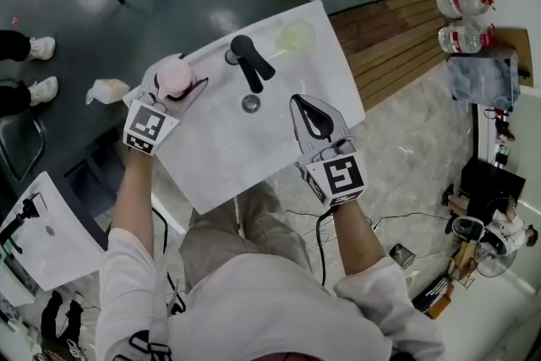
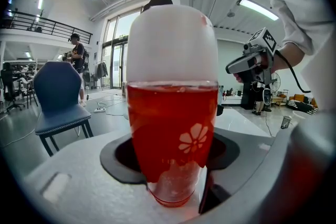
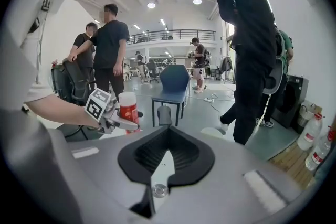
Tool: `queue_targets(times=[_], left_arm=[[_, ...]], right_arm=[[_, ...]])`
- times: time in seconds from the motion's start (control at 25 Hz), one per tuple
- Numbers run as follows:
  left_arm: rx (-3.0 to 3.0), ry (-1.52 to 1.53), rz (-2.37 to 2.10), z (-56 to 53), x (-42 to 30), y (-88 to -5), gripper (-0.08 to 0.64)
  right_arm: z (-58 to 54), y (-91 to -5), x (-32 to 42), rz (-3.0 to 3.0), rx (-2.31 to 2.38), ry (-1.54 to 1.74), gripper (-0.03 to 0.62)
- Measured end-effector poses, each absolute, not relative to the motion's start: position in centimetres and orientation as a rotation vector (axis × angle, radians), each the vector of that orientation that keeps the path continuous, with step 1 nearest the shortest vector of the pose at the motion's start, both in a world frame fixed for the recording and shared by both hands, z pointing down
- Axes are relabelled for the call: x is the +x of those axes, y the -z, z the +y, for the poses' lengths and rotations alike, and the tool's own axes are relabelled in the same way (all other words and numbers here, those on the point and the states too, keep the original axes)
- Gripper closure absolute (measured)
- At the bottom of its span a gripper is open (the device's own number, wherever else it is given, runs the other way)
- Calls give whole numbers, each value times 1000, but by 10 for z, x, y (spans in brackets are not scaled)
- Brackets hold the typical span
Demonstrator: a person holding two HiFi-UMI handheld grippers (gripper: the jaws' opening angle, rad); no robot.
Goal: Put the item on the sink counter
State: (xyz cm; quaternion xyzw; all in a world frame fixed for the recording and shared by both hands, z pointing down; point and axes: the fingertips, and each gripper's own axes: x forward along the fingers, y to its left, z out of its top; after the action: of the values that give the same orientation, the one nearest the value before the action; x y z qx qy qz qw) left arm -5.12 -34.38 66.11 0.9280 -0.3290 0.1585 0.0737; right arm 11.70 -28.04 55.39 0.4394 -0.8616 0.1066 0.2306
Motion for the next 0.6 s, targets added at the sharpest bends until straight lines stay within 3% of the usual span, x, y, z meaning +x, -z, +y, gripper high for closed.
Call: queue_targets(times=[0.6], left_arm=[[2814, -460, -991, -341, -49, -658, 239]], right_arm=[[-281, -559, 114, -2374, 1180, -294, 588]])
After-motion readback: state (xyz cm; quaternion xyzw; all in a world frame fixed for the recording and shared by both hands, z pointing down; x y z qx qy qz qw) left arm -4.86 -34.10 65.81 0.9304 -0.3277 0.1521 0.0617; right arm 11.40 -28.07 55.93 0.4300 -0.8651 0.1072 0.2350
